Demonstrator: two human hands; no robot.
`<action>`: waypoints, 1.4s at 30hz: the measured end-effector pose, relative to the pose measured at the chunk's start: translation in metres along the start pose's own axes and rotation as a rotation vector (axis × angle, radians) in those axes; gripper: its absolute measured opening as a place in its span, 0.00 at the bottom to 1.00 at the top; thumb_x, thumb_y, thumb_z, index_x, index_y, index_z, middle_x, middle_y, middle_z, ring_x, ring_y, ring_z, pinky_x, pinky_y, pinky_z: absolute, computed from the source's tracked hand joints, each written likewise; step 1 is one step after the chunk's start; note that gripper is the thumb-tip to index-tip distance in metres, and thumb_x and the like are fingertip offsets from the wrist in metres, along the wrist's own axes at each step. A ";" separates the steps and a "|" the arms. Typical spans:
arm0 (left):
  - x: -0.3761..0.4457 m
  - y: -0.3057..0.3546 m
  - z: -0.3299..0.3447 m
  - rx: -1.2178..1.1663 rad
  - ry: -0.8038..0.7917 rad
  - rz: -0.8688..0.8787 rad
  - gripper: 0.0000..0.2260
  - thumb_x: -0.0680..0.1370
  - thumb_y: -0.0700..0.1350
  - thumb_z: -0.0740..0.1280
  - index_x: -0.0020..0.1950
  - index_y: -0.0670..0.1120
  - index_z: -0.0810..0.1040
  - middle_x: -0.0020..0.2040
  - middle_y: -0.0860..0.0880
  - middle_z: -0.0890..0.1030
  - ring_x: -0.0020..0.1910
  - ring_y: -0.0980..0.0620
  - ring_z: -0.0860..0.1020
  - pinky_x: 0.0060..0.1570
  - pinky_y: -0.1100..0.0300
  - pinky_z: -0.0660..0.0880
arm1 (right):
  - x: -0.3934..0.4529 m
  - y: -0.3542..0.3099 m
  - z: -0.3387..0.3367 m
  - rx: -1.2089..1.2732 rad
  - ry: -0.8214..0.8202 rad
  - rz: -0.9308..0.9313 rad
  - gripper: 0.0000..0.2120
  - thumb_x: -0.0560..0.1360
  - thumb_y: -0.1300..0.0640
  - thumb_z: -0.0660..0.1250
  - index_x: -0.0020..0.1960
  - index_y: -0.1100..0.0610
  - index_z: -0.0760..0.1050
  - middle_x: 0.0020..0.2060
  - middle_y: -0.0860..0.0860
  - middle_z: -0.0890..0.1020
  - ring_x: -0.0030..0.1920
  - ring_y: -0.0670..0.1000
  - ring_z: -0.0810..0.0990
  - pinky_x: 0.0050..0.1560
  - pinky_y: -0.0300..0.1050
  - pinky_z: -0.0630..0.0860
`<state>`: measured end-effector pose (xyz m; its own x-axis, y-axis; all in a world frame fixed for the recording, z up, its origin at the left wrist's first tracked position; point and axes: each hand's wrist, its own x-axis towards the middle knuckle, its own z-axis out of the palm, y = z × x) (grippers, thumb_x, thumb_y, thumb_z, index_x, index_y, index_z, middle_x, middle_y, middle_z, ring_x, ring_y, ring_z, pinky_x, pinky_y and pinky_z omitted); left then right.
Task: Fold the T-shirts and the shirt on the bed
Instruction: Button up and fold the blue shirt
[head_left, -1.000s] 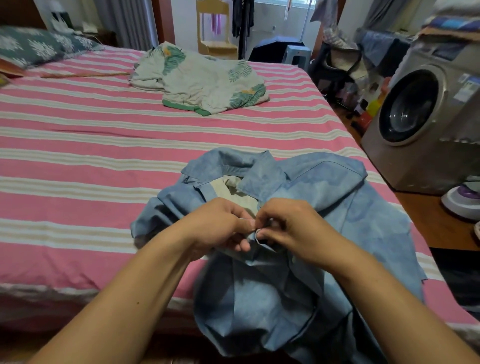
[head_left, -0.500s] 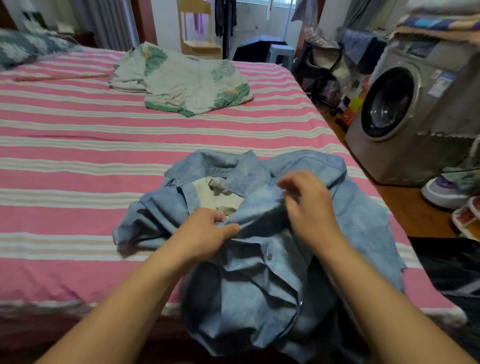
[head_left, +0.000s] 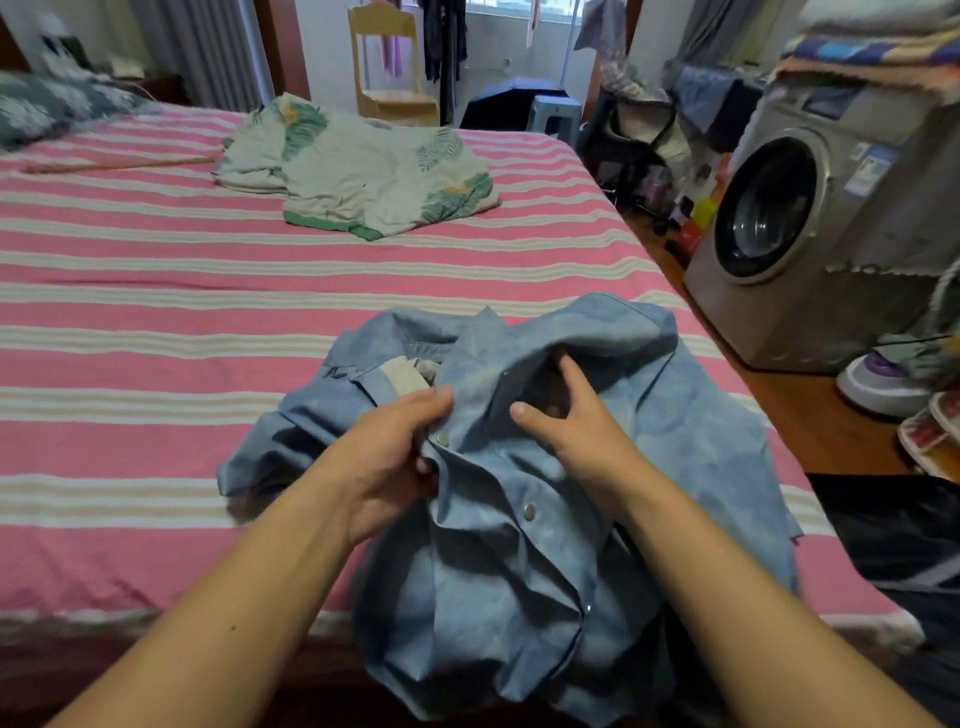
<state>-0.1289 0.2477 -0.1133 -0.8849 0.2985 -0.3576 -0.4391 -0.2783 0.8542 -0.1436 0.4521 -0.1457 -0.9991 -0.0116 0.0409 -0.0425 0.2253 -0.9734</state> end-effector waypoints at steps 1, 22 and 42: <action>0.003 -0.001 -0.001 0.028 0.035 0.005 0.07 0.82 0.45 0.64 0.53 0.44 0.80 0.35 0.46 0.76 0.28 0.52 0.67 0.31 0.59 0.61 | 0.002 -0.001 0.004 -0.004 0.009 -0.009 0.42 0.74 0.55 0.75 0.81 0.48 0.55 0.74 0.44 0.70 0.73 0.43 0.69 0.74 0.53 0.68; 0.007 -0.007 -0.039 1.047 0.005 0.383 0.06 0.80 0.47 0.70 0.46 0.49 0.75 0.39 0.53 0.78 0.38 0.56 0.74 0.45 0.54 0.73 | 0.017 0.025 0.005 -1.241 -0.399 -0.331 0.15 0.71 0.58 0.70 0.56 0.47 0.79 0.50 0.47 0.81 0.57 0.53 0.75 0.75 0.62 0.54; -0.011 -0.016 -0.052 1.879 0.462 0.773 0.14 0.81 0.55 0.63 0.42 0.50 0.82 0.42 0.50 0.81 0.44 0.42 0.77 0.35 0.51 0.71 | -0.017 -0.043 0.001 -0.974 0.331 0.025 0.21 0.79 0.37 0.60 0.55 0.54 0.78 0.52 0.56 0.81 0.55 0.61 0.79 0.49 0.52 0.72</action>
<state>-0.1203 0.2019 -0.1427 -0.8640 0.3212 0.3878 0.3466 0.9380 -0.0048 -0.1246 0.4414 -0.1050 -0.9438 0.2399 0.2273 0.1423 0.9157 -0.3759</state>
